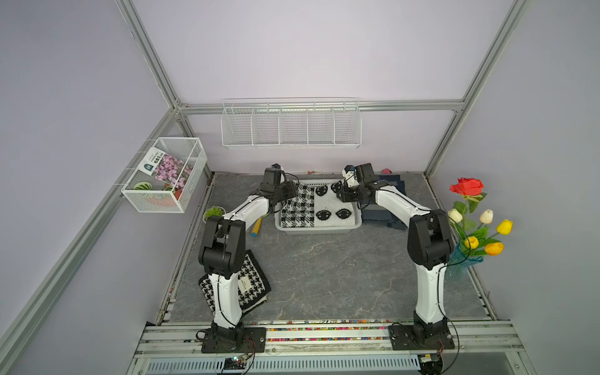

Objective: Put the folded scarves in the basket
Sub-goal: Place the scarf in the basket.

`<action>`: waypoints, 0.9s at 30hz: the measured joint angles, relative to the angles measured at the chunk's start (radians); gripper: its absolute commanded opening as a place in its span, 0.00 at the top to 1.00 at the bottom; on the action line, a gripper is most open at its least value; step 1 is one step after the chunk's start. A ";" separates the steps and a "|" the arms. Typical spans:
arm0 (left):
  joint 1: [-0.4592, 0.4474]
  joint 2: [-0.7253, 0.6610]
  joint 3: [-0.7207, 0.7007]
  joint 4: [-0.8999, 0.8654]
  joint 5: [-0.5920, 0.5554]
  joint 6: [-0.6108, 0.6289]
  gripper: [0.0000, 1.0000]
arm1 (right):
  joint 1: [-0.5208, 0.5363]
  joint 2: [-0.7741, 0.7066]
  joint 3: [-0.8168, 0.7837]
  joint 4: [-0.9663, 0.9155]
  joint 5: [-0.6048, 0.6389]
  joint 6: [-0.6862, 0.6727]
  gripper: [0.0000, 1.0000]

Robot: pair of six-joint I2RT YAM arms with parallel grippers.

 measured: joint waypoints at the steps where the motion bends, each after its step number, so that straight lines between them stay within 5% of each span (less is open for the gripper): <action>1: 0.001 0.000 0.000 -0.002 0.000 0.000 0.48 | 0.000 0.000 0.006 -0.001 0.006 -0.004 0.65; 9: 0.002 -0.023 0.019 -0.060 -0.045 0.023 0.47 | 0.000 0.000 0.018 -0.005 0.059 -0.031 0.51; 27: -0.018 -0.208 -0.032 -0.065 -0.081 0.041 0.43 | 0.027 -0.233 -0.103 0.030 0.141 -0.032 0.55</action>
